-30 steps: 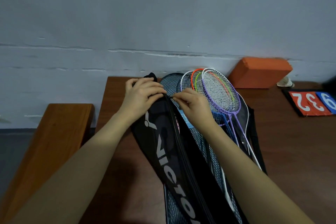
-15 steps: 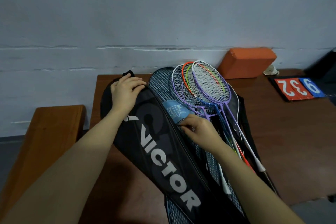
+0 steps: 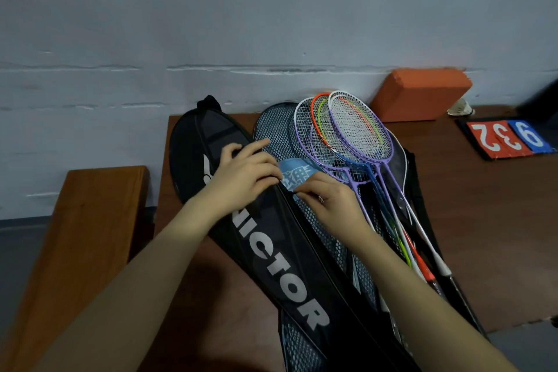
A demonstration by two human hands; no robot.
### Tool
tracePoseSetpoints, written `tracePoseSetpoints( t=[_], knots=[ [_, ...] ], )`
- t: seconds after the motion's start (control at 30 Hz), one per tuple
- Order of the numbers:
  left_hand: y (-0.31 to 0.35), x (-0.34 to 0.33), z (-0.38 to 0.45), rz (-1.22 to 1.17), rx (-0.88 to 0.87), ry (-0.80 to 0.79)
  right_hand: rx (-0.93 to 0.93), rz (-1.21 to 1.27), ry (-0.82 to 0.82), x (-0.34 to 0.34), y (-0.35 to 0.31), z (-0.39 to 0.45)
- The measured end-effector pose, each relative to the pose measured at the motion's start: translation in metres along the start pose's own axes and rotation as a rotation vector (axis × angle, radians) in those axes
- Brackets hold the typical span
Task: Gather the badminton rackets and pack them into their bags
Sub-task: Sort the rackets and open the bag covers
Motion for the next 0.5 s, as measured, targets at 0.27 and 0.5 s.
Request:
tracePoseSetpoints(
  t=[0.27, 0.5],
  knots=[
    [-0.024, -0.009, 0.012, -0.13, 0.053, 0.072, -0.07, -0.138, -0.121, 0.003, 0.015, -0.037],
    [-0.017, -0.027, 0.009, 0.005, 0.073, 0.065, -0.083, -0.218, -0.22, 0.01, 0.028, -0.074]
  ],
)
Point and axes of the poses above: each hand's wrist, its own z-axis towards the middle knuckle, its own x-axis out of the back of the hand, y = z × x, the point moved 4 cm from there along z, towards the middle knuckle
